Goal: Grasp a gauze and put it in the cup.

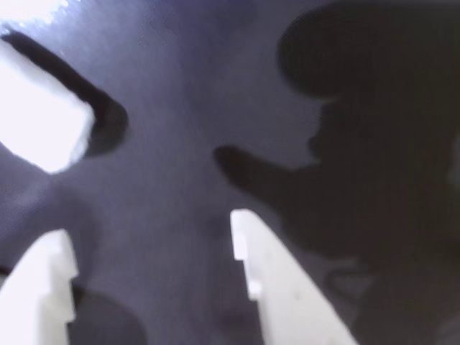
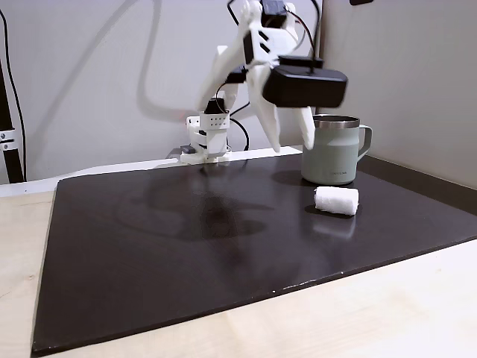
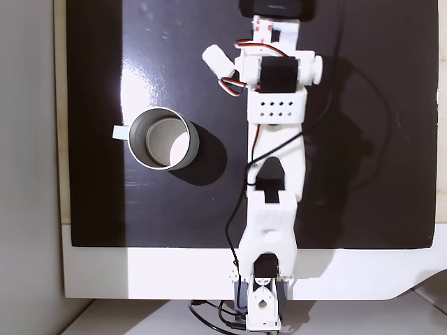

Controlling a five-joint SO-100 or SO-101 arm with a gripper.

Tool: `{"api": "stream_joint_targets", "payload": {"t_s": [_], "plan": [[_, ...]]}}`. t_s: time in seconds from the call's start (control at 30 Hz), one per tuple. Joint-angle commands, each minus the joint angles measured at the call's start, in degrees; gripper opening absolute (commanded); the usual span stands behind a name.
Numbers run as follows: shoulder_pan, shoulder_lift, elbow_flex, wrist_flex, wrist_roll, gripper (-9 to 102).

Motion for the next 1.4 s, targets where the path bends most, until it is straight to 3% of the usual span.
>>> {"api": "stream_joint_targets", "payload": {"t_s": [0.0, 0.13, 0.5, 1.23, 1.37], "plan": [[-1.49, -2.64, -8.61, -0.26, -2.29, 25], [-3.25, -8.53, -15.12, -2.72, -4.83, 24], [-8.35, -14.59, -15.21, -10.99, -6.77, 23], [-8.70, -27.33, -22.15, -10.20, -5.89, 23], [-8.53, -27.77, -22.68, -10.02, -5.54, 19]]}}
